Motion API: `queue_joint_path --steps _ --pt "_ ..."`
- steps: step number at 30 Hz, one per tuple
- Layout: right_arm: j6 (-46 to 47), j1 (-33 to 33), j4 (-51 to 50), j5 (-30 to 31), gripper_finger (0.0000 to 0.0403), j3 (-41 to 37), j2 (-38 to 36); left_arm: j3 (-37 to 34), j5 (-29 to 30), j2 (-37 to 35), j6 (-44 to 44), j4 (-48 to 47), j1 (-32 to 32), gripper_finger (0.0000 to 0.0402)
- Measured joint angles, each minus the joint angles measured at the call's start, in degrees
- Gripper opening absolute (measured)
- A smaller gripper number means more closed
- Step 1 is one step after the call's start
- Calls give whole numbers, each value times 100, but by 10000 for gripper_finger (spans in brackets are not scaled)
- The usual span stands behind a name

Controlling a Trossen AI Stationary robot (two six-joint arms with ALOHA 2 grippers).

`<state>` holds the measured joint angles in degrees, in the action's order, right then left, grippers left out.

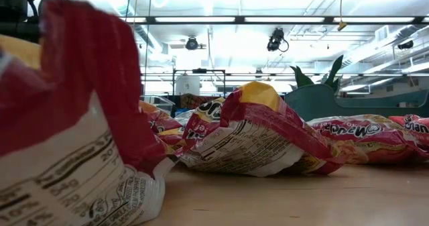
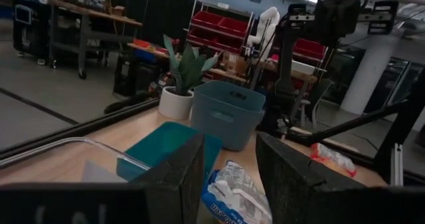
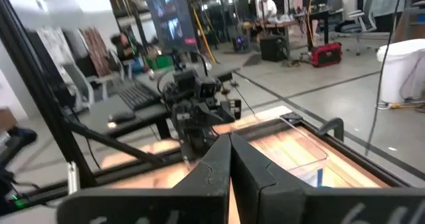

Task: Sort Maruchan noodles
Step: Put the blue noodle pack into the green bin

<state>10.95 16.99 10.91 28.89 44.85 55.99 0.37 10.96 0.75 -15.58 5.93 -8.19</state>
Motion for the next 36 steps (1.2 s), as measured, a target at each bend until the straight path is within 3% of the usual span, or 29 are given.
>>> queue_joint_path --steps 9,15,22,29,36 --pt "95 -219 -957 -11 16 849 917 -1 118 0 -26 -4 2 142" --pt "365 -543 -1817 -465 17 1372 1651 -1 251 0 -30 -39 2 142" --pt "466 -908 -2817 -591 24 2001 2617 1 293 0 -22 -37 1 142" --pt "403 -1012 -3707 -1576 79 2733 3596 2 299 0 -28 -97 0 142" --pt "394 -1012 -5478 -2735 126 3575 4383 -1 299 0 -20 -133 0 142"
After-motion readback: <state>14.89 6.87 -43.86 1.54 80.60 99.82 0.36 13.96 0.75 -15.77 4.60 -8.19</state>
